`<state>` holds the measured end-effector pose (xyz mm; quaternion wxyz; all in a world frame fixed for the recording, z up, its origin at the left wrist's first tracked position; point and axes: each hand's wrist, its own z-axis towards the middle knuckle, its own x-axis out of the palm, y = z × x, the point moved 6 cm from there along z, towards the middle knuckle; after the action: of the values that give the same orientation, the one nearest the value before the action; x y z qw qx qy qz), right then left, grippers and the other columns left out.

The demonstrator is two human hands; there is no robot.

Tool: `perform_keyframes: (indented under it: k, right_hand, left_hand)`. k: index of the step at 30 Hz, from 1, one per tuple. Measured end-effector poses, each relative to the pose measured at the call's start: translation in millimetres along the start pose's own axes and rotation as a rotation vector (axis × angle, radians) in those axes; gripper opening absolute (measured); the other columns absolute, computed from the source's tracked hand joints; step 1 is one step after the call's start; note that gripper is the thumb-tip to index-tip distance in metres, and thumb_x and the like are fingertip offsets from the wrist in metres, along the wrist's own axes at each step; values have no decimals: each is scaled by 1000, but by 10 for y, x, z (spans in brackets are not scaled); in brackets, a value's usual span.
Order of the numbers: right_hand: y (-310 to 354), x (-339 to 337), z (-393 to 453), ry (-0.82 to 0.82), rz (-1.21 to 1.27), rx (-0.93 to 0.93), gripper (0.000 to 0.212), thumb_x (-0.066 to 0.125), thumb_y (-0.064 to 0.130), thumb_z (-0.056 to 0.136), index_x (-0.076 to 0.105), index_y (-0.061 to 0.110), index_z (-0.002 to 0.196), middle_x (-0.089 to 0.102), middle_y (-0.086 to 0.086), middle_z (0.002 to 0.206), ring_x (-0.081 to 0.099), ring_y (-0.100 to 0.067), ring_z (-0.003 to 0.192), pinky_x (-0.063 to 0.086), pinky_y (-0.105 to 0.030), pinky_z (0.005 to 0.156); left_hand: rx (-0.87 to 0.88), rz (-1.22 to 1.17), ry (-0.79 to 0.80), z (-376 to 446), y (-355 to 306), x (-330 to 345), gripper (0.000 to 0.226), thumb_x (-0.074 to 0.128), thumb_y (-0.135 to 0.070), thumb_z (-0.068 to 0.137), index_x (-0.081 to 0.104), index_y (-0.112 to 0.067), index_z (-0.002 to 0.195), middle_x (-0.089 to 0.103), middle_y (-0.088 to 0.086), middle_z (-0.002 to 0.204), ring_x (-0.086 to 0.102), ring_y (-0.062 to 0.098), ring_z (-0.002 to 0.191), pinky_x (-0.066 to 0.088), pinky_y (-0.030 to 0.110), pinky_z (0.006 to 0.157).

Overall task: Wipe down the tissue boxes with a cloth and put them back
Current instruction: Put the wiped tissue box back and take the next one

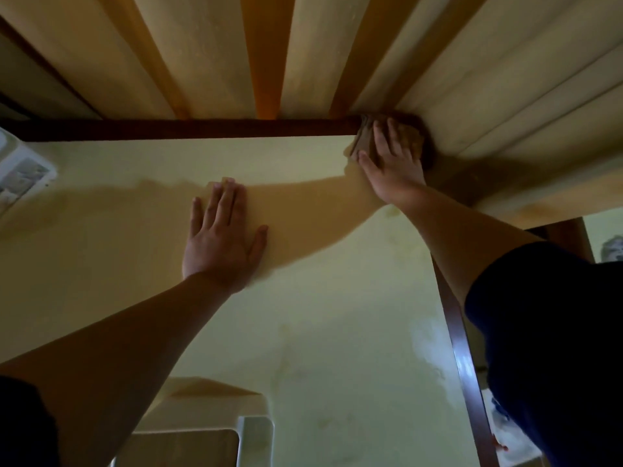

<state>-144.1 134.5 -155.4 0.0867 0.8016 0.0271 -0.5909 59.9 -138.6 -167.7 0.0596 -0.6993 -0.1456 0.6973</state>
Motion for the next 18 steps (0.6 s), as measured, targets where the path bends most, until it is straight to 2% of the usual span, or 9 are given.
perform_keyframes:
  k: [4, 9, 12, 14, 18]
  right_hand:
    - [-47, 96, -253, -33, 7, -32, 75, 26, 64, 108, 0, 30, 169, -4, -1, 178, -3, -22, 164, -2, -48, 130]
    - [-203, 295, -874, 9, 3, -80, 75, 15, 66, 107, -13, 31, 167, -15, 1, 176, -17, -18, 162, -20, -38, 124]
    - [-307, 449, -1327, 48, -21, -75, 76, 16, 67, 107, -18, 32, 166, -22, 3, 175, -23, -16, 160, -16, -40, 127]
    - [-372, 534, -1652, 49, 20, -58, 78, 18, 68, 105, -16, 34, 166, -18, 3, 176, -22, -15, 160, -12, -43, 130]
    - [-424, 675, -2214, 85, 70, -45, 79, 19, 69, 103, -15, 36, 166, -19, 3, 176, -24, -14, 160, -13, -45, 129]
  left_hand:
    - [6, 0, 6, 6, -23, -24, 80, 27, -58, 101, 18, -9, 164, 14, 11, 172, 6, 28, 160, 5, 53, 129]
    - [-5, 19, 36, 3, -25, -14, 81, 24, -58, 101, 13, -8, 165, 8, 10, 173, 0, 25, 161, -2, 49, 130]
    - [7, 49, 26, -7, -20, -22, 81, 23, -58, 102, 13, -7, 164, 10, 11, 173, 1, 27, 160, 1, 50, 130]
    - [12, 52, 26, -11, -21, -19, 81, 22, -58, 103, 13, -7, 164, 10, 12, 173, 2, 29, 160, 2, 52, 130]
    - [11, 35, 23, 1, -27, -1, 81, 24, -58, 103, 14, -6, 164, 11, 13, 172, 3, 30, 160, 3, 53, 129]
